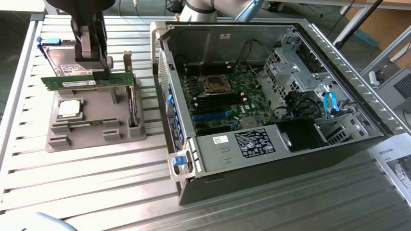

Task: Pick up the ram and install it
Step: 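Pick up the ram and move it above insertion slot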

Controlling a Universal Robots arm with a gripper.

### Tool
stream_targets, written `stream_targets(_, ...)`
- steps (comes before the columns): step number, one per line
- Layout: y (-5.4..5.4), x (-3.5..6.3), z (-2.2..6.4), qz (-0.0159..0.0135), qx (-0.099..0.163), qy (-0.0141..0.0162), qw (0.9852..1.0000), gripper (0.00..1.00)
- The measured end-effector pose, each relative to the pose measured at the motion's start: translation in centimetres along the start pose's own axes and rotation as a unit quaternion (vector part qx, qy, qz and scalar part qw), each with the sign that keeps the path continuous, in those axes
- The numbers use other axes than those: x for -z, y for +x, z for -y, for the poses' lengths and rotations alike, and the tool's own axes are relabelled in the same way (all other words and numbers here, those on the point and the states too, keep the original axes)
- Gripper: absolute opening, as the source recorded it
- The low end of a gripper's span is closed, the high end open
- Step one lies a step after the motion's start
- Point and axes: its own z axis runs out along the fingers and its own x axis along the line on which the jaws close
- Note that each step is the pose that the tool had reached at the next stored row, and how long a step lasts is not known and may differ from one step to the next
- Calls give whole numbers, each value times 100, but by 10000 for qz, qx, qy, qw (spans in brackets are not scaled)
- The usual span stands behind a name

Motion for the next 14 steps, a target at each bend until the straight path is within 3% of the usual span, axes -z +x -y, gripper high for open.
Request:
stream_targets(6,1,0,12,0,1,0,10000,12)
stream_targets(14,-2,3,157,0,1,0,10000,12)
